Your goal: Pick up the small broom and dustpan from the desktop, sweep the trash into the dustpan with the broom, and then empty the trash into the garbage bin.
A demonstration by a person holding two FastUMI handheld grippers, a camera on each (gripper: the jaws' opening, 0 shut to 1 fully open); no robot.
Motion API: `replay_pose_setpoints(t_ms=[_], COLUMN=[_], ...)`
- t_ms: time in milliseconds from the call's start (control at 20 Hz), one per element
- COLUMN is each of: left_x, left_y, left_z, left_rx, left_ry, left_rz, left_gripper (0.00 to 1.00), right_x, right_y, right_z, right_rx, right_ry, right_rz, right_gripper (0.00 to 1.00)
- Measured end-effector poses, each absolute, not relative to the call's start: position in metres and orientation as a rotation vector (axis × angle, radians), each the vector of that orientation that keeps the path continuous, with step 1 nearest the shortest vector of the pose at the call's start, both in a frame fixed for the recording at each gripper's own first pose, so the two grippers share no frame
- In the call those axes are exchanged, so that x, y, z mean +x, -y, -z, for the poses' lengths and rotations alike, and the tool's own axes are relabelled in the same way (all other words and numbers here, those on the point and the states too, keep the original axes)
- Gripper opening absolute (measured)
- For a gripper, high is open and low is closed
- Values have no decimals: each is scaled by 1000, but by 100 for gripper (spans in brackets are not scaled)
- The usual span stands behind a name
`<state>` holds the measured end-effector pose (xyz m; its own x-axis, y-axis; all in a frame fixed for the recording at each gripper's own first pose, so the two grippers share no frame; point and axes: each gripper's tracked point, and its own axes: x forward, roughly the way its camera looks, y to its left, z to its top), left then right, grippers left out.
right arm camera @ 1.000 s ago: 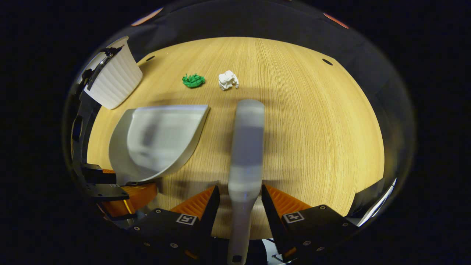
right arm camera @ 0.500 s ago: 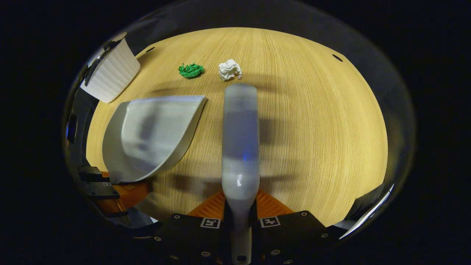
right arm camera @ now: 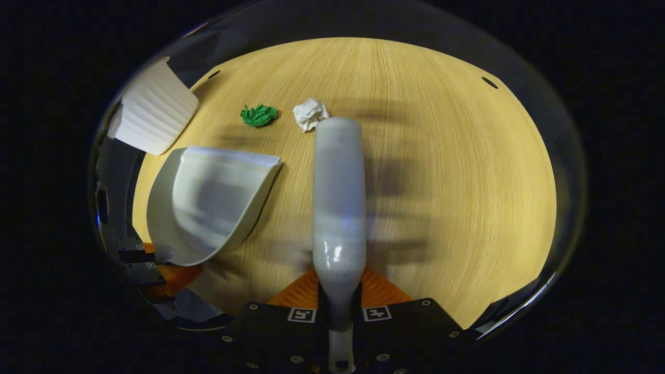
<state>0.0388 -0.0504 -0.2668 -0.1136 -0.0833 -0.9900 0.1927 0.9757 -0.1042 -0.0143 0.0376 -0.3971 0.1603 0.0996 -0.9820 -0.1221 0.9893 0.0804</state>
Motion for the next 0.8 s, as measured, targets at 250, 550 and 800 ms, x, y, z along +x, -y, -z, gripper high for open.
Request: replay_pose_setpoints(t_ms=[250,550,800], left_x=[54,70,88], left_y=[39,28,12], left_z=[262,259,259], left_rx=[137,183,295], left_ry=[-1684,-1728,-1745], left_rz=[287,396,511], left_gripper=[32,32,32], right_x=[39,104,141], right_y=[-8,-14,-32], right_z=[396,403,408], right_rx=[-50,-136,-269], right_ry=[-1383,-1382,-1373], right_rz=[-135,-248,-404], right_gripper=[18,18,17])
